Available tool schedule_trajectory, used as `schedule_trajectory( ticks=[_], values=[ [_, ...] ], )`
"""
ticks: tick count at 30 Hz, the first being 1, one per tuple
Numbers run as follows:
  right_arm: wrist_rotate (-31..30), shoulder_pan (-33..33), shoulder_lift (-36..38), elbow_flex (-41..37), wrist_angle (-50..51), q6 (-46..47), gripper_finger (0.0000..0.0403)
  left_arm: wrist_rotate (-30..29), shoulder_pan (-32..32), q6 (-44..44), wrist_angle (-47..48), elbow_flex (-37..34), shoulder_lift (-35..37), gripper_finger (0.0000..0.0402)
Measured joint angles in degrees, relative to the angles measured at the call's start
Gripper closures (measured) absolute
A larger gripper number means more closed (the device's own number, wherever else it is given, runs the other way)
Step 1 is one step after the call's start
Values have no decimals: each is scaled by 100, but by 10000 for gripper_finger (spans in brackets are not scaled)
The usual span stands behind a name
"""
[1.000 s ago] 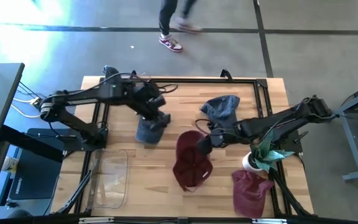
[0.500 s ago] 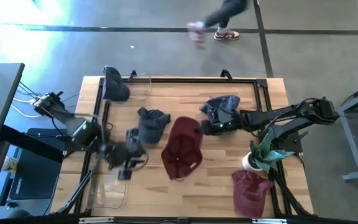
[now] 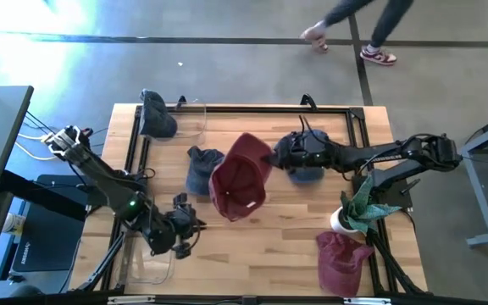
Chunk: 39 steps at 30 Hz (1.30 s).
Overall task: Pick & Place hat
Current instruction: Put the left red cap into the bottom transparent bin
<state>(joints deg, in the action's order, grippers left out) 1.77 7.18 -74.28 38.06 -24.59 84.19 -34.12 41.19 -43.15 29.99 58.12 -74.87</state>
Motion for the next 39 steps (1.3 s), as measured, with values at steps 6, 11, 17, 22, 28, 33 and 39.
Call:
schedule_trajectory(
  ticks=[6, 11, 17, 22, 28, 33, 39],
  values=[
    [-234, -145, 0, 0, -217, 308, 394, -891, -630, 805, -1399, -258, 2, 394],
    [-429, -470, 0, 0, -226, 399, 397, -1027, -1458, 1148, -2031, -262, 2, 400],
    [-906, -1043, 0, 0, -219, 474, 395, -496, -2383, 835, -1924, -263, 2, 399],
    [-1393, -1401, 0, -3, -103, 465, 396, 616, -2720, 850, -2154, -277, -397, 399],
    [-1266, -1480, -3, 0, 33, 351, 393, 2420, -2727, 800, -2402, -257, -406, 399],
    [-1268, -1478, 0, 20, -7, 189, 396, 3442, -2732, 108, -2343, -261, -74, 399],
    [-1330, -1475, 0, 22, 76, 29, 393, 4262, -2623, -1018, -2165, -264, 403, 399]
  ],
)
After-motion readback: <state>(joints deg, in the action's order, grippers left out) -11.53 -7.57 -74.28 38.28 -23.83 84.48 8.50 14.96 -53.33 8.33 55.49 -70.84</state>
